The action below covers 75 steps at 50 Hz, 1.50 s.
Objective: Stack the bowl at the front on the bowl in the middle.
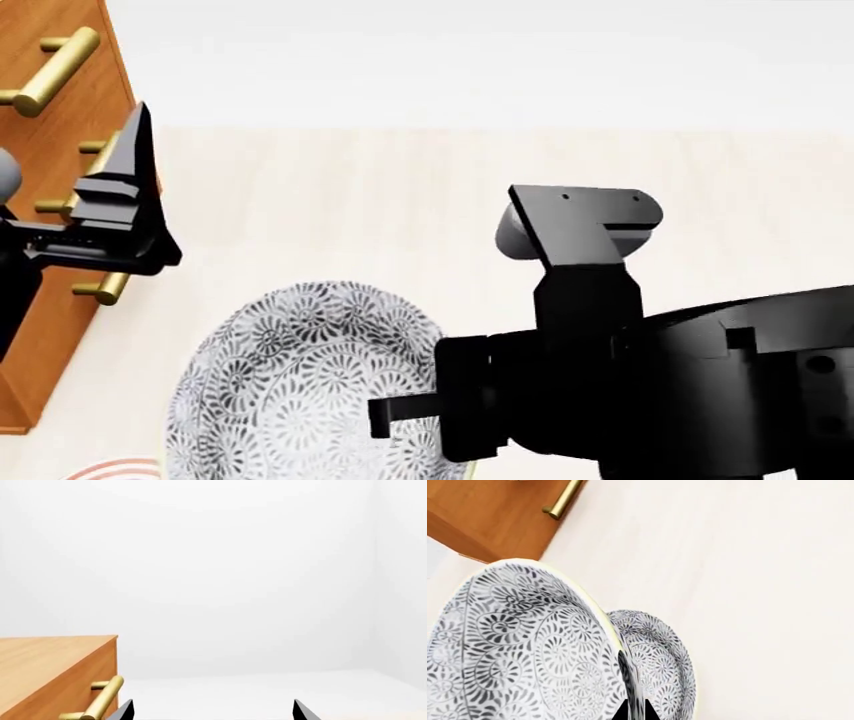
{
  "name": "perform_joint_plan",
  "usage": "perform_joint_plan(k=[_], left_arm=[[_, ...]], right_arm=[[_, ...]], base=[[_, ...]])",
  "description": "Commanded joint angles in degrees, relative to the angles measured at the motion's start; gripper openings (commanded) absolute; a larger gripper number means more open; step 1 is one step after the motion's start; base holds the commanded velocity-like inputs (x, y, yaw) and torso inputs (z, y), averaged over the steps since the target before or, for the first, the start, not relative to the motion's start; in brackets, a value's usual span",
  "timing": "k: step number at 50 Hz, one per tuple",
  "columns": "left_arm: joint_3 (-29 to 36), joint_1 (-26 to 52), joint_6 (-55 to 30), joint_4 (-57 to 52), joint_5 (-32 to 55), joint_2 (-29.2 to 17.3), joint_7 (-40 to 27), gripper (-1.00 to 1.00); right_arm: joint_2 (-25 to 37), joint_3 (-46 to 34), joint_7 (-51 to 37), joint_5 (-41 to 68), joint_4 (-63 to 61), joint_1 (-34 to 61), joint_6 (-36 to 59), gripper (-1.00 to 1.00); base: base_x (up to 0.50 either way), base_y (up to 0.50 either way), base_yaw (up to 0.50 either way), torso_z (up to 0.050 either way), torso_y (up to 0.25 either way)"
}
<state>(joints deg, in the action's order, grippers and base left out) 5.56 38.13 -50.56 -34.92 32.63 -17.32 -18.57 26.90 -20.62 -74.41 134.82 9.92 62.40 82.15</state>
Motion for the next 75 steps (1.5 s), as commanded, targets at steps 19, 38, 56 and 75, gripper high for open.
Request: perform_joint_plan(k=[19, 38, 56, 75], left_arm=[[0.43, -1.00, 1.18, 0.56, 0.28, -0.71, -0.11, 1.00], [0.61, -1.36, 0.84, -0.16, 1.08, -1.11, -0.63, 1.00], [1.13, -1.41, 1.64, 0.43, 1.15, -1.19, -0.78, 1.00], [1.93, -1.81, 2.90, -0.04, 0.62, -1.49, -1.21, 1.00]], right_arm=[[-3.14, 1.75, 14.91, -16.19, 9.52, -1.36, 3.72, -1.00], [-2.97, -0.26, 22.37, -24.56, 11.10, -1.66, 2.82, -1.00], [-1.93, -3.04, 23.77, -24.03, 10.57, -1.29, 2.23, 1.00], [3.89, -3.15, 38.08, -93.44, -42.23, -14.72, -47.22, 1.00]], base=[[0.00, 0.00, 0.00, 0.000, 0.000], [0.00, 0.00, 0.00, 0.000, 0.001], [0.00, 0.00, 0.00, 0.000, 0.000], [0.00, 0.00, 0.00, 0.000, 0.000]])
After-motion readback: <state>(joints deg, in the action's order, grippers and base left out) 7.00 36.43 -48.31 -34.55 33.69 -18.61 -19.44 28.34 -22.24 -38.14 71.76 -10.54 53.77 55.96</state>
